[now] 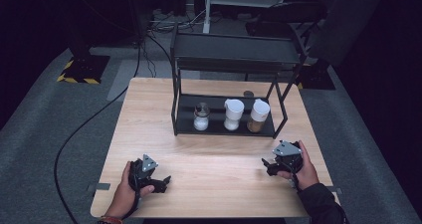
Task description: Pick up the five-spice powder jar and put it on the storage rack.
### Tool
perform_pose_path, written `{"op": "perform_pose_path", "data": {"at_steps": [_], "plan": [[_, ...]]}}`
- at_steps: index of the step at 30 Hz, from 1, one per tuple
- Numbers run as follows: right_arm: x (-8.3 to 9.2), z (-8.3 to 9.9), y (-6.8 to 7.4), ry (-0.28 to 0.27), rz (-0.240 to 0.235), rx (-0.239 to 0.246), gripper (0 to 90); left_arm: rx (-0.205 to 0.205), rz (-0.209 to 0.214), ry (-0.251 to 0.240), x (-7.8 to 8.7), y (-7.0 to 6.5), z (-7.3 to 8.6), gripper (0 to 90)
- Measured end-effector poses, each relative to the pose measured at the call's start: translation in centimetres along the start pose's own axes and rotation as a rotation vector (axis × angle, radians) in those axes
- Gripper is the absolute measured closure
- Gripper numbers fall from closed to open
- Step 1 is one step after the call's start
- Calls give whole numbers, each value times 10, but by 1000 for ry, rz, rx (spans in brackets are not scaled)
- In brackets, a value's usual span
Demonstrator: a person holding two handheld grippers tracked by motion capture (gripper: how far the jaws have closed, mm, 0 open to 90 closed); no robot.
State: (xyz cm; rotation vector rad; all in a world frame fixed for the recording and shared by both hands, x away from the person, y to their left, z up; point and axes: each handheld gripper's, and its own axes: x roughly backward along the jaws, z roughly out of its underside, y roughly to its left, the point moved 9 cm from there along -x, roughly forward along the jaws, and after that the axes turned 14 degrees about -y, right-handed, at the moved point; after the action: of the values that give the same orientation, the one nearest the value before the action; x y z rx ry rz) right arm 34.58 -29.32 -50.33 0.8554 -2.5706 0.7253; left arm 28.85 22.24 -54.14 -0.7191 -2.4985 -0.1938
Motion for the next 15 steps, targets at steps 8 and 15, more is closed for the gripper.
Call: {"op": "perform_pose_path", "data": {"at_steps": [8,15], "plan": [[1,9,-1,39,1,11,33,0,0,0,0,0,0,7],[3,17,-3,59,-4,-2,33,0,1,0,0,0,0,7]]}}
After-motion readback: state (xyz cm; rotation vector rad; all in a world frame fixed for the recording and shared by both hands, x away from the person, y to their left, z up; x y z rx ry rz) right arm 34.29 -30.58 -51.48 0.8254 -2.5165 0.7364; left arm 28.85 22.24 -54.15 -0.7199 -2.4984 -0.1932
